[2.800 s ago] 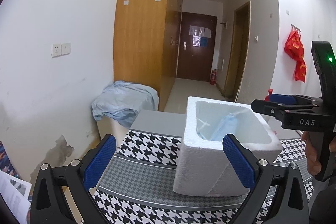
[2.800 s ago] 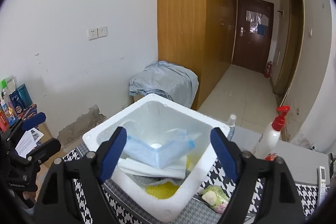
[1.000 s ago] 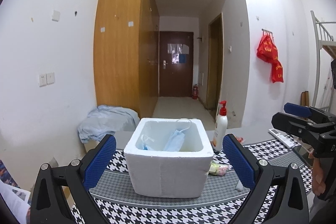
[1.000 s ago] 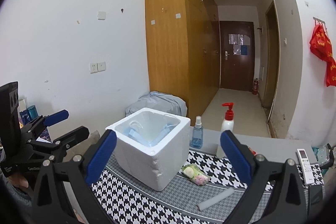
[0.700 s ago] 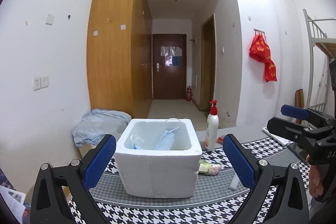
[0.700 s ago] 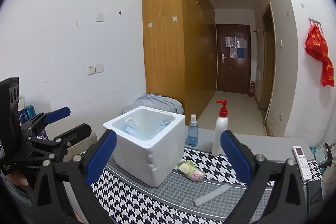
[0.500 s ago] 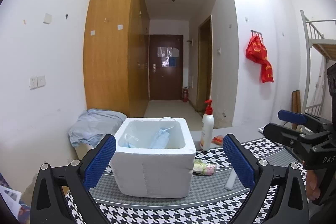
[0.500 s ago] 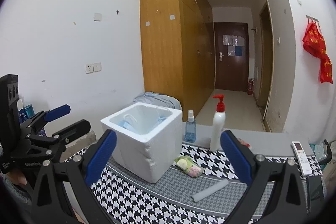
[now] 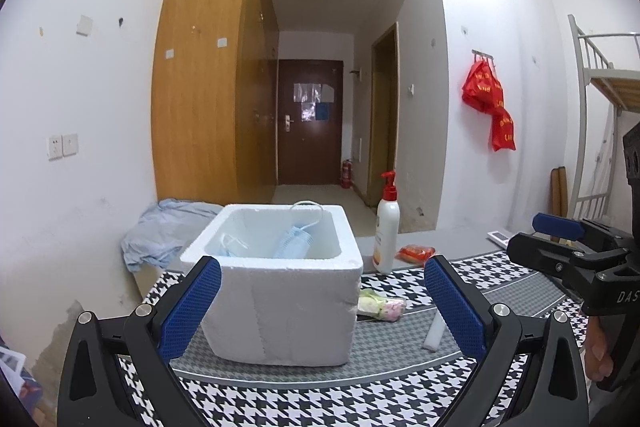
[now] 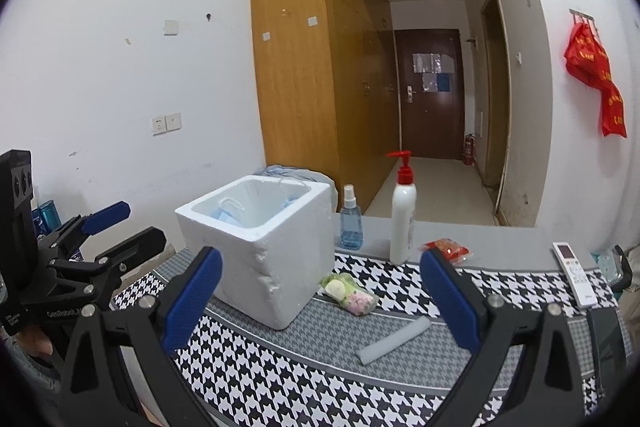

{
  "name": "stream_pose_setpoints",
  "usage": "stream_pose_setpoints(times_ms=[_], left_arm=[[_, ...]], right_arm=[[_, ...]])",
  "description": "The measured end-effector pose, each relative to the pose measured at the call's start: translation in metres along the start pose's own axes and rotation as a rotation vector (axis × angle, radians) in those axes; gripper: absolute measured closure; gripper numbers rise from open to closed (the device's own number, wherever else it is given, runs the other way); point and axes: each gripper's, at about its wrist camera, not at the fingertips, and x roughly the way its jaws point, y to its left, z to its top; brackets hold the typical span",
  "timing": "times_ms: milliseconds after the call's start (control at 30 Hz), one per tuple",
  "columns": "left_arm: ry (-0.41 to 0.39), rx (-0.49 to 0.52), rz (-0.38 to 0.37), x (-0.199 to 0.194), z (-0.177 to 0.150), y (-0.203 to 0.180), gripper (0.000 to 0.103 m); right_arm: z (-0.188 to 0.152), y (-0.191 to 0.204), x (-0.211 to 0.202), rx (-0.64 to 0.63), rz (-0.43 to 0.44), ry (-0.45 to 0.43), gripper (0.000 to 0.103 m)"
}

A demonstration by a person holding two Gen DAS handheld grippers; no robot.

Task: Organize soft objects
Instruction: 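Withdraw both open tools from the foam box, then move both tools toward the floral-wrapped roll and white foam tube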

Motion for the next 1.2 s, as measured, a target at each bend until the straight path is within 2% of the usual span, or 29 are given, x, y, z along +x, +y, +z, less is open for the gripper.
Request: stream_pose_setpoints(times_ms=[567, 1200], left_arm=[[0.066, -0.001, -0.087, 0.023, -0.016, -0.021, 0.001], [0.143, 0.029, -0.179, 0.062, -0.028, -0.064, 0.001]], right_arm=[[-0.020, -0.024, 0.001, 0.042, -0.062, 0.043, 0.002], [-0.036, -0.060, -0.001, 0.069, -0.134, 0.086, 0.002]])
